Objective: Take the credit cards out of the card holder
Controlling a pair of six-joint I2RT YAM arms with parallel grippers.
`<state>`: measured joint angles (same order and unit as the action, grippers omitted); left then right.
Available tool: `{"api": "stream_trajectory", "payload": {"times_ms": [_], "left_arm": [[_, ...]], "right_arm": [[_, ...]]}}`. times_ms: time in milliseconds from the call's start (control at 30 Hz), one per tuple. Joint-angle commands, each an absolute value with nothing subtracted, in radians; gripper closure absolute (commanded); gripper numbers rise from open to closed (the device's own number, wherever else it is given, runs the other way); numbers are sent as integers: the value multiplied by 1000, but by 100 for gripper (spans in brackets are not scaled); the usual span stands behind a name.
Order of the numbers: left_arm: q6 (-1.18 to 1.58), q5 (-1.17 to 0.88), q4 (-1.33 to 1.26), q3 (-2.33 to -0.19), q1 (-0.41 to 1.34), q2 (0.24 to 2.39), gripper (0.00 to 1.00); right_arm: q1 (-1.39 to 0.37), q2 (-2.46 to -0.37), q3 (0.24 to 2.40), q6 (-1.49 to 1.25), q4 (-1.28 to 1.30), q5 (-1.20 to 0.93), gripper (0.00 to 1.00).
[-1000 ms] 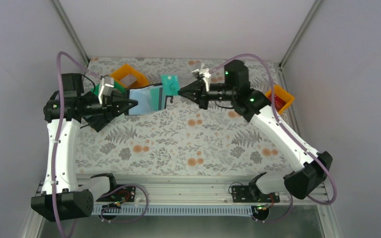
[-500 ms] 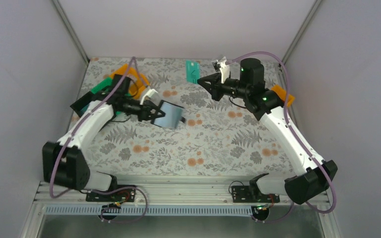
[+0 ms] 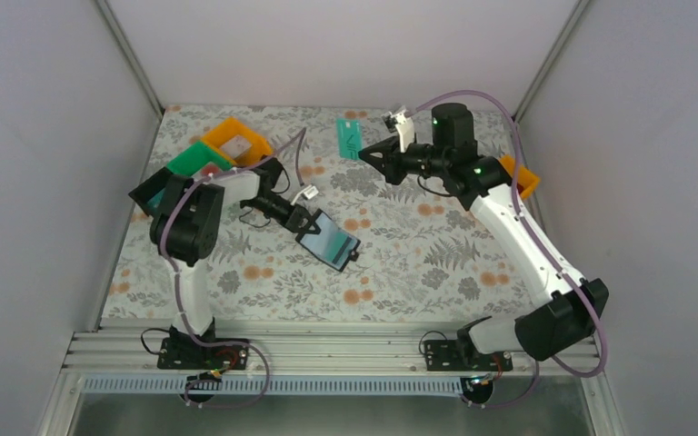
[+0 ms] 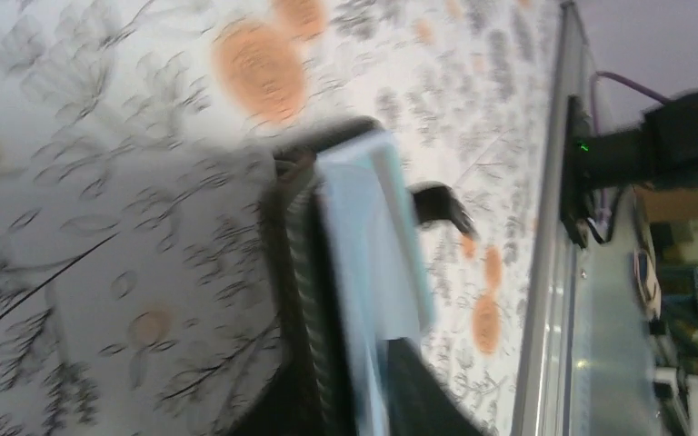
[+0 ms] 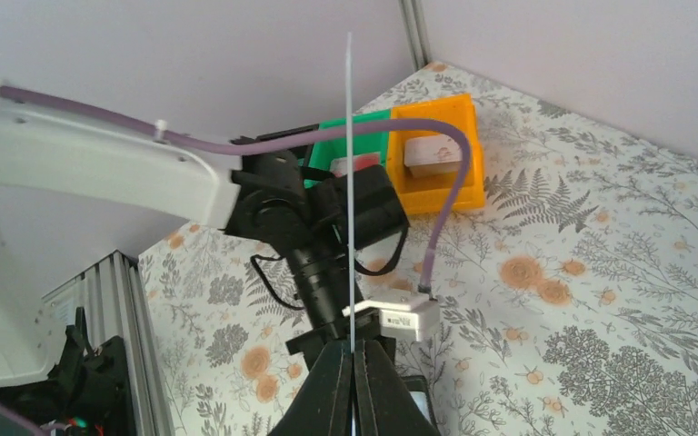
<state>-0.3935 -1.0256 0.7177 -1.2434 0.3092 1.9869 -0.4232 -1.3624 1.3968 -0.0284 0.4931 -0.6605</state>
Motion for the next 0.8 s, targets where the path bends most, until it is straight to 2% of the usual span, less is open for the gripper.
{"api": "stream_trajectory", "payload": {"times_ms": [0, 200, 267, 433, 533, 633, 767], "left_arm": [[-498, -893, 734, -1306, 272, 2077, 70], [-489, -793, 714, -1300, 167, 2067, 37], [-511, -772, 718, -1273, 166, 2021, 33], [-606, -793, 810, -1277, 166, 1852, 32], [-658, -805, 889, -1338, 166, 1713, 31], [-694, -762, 951, -1429, 166, 1597, 29], [-773, -635, 1063, -1581, 169, 1455, 16]], "right_arm": [[-418, -1388, 1454, -1, 537, -709, 96], [-424, -1422, 1448, -6, 569, -708, 96], [-425, -1437, 1459, -19, 595, -699, 96], [-427, -1534, 1546, -82, 746, -640, 96], [-436, -1558, 1557, -130, 790, -582, 96], [-445, -1561, 1542, -183, 781, -614, 96], [-493, -1545, 1541, -222, 771, -593, 96]]}}
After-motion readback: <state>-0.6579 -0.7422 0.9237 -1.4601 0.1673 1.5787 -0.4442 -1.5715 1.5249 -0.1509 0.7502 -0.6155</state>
